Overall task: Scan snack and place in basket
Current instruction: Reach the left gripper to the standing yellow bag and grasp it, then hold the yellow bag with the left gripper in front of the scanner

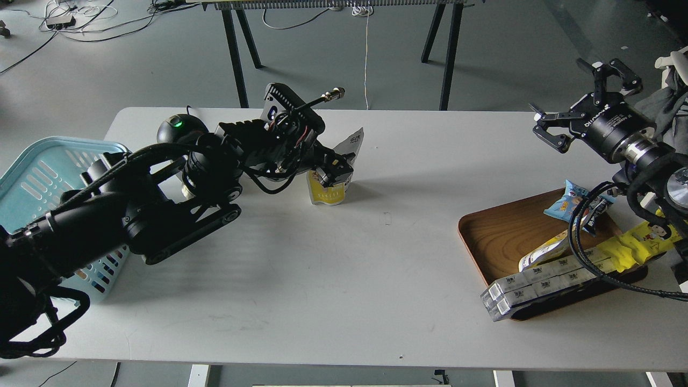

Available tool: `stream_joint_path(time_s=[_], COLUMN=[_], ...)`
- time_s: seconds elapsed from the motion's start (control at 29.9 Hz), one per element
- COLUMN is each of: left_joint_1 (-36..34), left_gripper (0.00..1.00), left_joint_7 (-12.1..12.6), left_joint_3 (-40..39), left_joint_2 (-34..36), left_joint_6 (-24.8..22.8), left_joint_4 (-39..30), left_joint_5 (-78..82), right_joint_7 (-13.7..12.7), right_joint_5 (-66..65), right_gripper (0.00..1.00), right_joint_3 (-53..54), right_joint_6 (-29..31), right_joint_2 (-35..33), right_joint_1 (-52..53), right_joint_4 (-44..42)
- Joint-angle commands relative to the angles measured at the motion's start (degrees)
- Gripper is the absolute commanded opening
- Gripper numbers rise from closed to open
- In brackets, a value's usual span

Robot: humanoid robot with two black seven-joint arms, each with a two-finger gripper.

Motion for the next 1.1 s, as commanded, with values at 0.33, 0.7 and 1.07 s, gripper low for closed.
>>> stream_joint_path(time_s=[0.33, 0.7, 1.07], left_joint_1=[1.0, 1.0, -0.8], left_gripper=[0.17, 0.00, 0.00], left_joint_7=[0.0, 0.0, -2.5], left_joint_3=[0.1, 0.0, -2.4], left_joint_2=[0.0, 0.7, 11.6], left_joint_6=[0.0, 0.0, 0.0], left_joint_4=[1.5, 0.6, -14.2], left_joint_5=[0.0, 0.0, 0.0], right_joint_7=[0.0, 0.0, 0.0], right_joint_5=[0.0, 0.0, 0.0], right_gripper=[1.00, 1.00, 1.00], right_joint_3=[-0.1, -0.3, -0.1], right_joint_6=[-0.1, 0.0, -0.1], right_joint_2=[0.1, 0.1, 0.1], right_joint_1=[0.0, 0.0, 0.1], right_joint_4=[0.0, 0.0, 0.0])
